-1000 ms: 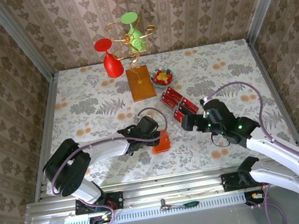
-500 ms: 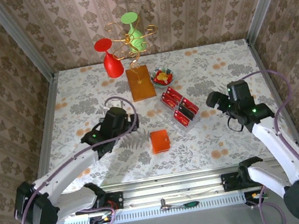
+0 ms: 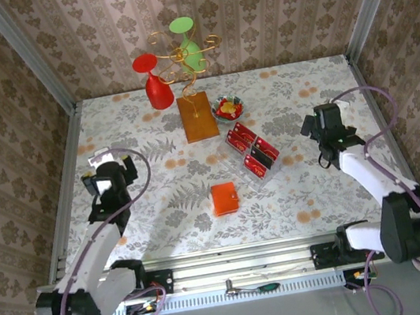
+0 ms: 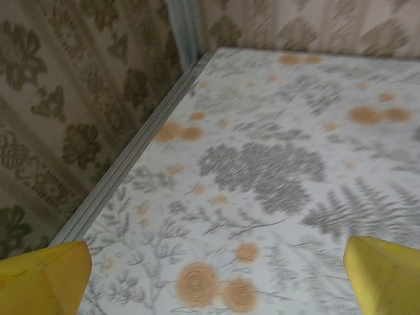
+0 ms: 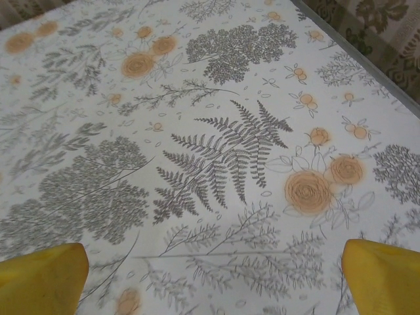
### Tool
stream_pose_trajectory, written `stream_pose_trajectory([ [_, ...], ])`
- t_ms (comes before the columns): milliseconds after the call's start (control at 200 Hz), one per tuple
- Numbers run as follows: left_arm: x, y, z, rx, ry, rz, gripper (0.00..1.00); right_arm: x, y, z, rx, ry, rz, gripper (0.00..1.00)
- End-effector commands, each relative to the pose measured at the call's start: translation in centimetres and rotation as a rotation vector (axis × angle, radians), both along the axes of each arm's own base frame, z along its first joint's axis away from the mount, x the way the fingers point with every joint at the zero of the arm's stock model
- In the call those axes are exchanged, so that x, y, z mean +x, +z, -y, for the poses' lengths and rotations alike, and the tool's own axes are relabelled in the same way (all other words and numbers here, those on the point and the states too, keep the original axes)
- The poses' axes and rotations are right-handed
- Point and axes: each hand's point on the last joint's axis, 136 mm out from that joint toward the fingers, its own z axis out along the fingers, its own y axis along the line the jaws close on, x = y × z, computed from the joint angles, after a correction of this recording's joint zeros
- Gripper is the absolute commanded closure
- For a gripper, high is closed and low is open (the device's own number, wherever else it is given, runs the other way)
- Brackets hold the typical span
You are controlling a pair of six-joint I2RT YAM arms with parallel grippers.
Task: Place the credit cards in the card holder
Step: Reset both arms
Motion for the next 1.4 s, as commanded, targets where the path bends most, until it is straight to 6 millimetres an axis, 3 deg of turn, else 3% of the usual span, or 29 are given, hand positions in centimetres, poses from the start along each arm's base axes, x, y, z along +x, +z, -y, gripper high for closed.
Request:
stream_pose_trajectory([
  [0,2.1,-0.1,-0.5,0.071,-0.046,0.040,0.00,1.3,-0.7,0.9,-0.105,0.019,0.019,0.00],
  [200,3.8,-3.9,0.0,0.088,-0.089,0.047,0.00,2.9,-1.9,-0.6,-0.118,0.138,0.107,0.00],
  [230,4.1,-4.0,0.0,0.105,-0.093,0.050,0.00,3.1,-3.0,-0.9,-0.113,0.161,0.099,0.00],
  [365,5.3,-4.2,0.6,0.088,-0.143,0.090,0.00,4.3,-3.0,-2.3,-0.103,0.255,0.103,0.00],
  [480,5.6,-5.7,1.1,0.072,-0.186,0.123,0.00,4.5,-1.6,-2.4,-0.169,0.288,0.229,0.00],
  [535,5.7,-6.4,1.8,0.075,-0.225,0.122,0.00,4.2,-2.3,-2.4,-0.148,0.305,0.256,0.00],
  [670,6.6,-6.8,2.8,0.092,-0.276,0.083,0.00,3.7,-3.6,-3.0,-0.157,0.341,0.304,0.00],
  [840,7.2,-7.2,2.3,0.018,-0.301,0.048,0.00,4.1,-3.7,-3.2,-0.151,0.349,0.287,0.00],
  [1390,7.2,-7.2,2.2,0.011,-0.305,0.045,0.00,3.9,-3.5,-3.3,-0.188,0.333,0.281,0.00],
])
